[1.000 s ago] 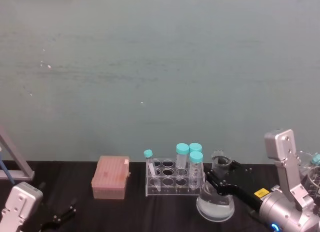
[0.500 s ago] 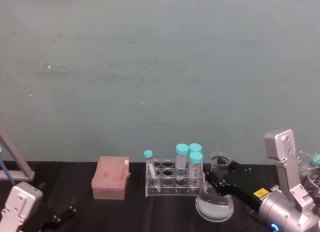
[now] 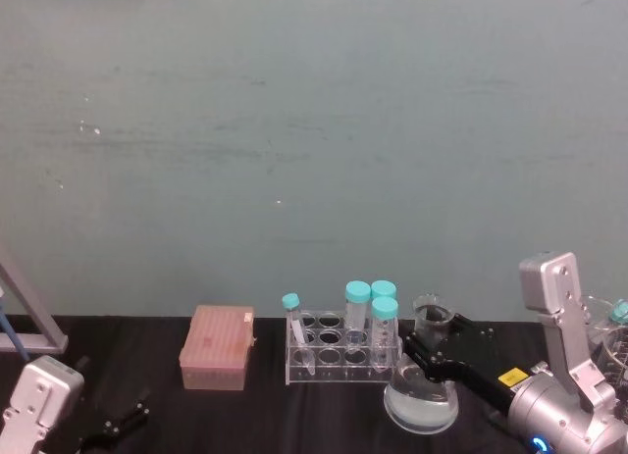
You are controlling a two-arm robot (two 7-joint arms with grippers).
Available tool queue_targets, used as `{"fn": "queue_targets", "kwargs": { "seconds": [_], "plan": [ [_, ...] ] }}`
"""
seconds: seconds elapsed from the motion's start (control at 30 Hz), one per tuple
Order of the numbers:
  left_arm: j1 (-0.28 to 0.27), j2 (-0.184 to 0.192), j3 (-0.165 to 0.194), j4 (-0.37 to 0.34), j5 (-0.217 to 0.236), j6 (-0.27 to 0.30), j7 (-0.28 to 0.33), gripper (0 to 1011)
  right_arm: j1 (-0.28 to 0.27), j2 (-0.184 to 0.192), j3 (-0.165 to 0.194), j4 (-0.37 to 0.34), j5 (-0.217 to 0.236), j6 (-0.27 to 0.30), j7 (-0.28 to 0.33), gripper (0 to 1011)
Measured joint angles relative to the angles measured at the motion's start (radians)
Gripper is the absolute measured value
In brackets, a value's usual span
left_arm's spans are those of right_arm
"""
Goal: Pick up the beaker with the right gripper, shake it three times, and then put it down.
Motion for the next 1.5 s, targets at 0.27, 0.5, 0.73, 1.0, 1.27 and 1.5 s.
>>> {"fn": "queue_targets", "kwargs": {
  "seconds": [0.27,0.5,0.73,1.0,1.27,1.5],
  "plan": [
    [0.0,0.0,0.0,0.0,0.0,0.0,0.0,1000,-0.013,-0.022,0.03,0.0,0.09,0.039,0.022,452],
    [0.0,0.0,0.0,0.0,0.0,0.0,0.0,1000,-0.06,-0.241,0.23,-0.023,0.507,0.323,-0.057,452],
    [0.0,0.0,0.0,0.0,0.0,0.0,0.0,1000,-0.068,-0.389,0.362,-0.037,0.712,0.44,-0.229,452],
    [0.0,0.0,0.0,0.0,0.0,0.0,0.0,1000,-0.067,-0.405,0.378,-0.043,0.762,0.458,-0.287,452],
    [0.0,0.0,0.0,0.0,0.0,0.0,0.0,1000,-0.043,-0.117,0.142,-0.052,0.386,0.242,-0.086,451],
    [0.0,0.0,0.0,0.0,0.0,0.0,0.0,1000,0.017,0.1,-0.049,-0.059,-0.013,0.003,-0.039,452]
  ]
}}
